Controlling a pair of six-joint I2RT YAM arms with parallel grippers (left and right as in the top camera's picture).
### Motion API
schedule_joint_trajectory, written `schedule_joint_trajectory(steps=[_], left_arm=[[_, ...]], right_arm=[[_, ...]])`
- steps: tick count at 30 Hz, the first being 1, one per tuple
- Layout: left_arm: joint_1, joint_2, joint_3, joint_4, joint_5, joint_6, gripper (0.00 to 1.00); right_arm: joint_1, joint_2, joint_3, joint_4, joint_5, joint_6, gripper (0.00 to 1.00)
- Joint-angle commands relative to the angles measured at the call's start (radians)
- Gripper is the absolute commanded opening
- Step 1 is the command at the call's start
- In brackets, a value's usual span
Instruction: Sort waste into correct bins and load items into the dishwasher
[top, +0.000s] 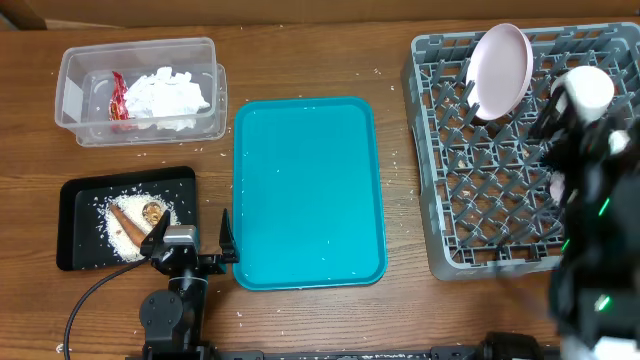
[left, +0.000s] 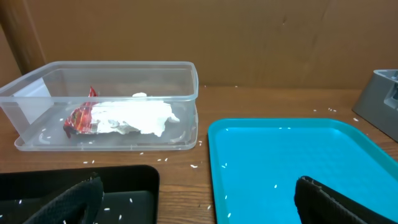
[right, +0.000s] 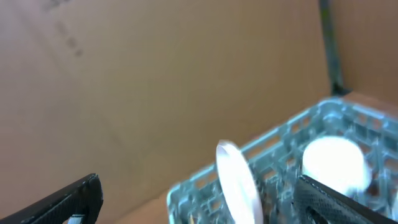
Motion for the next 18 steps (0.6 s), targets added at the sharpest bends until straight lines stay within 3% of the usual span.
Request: schedule_joint_trajectory(steps=[1,8,18], left_arm=[[-0.006,-0.011,-0.005,-0.001,-0.009,0.023,1.0],[-0.006,-0.011,-0.005,-0.001,-0.009,0.023,1.0],[-0.006,-0.011,-0.005,-0.001,-0.009,0.023,1.0]], right_arm=[[0.035,-0.175,-0.215,0.082,-0.009,0.001,1.0],[0.068,-0.489,-0.541,0.173,-0.029,0.0,1.0],[0.084,-0.684,-0.706,0.19,-0.092,-0.092,1.0]])
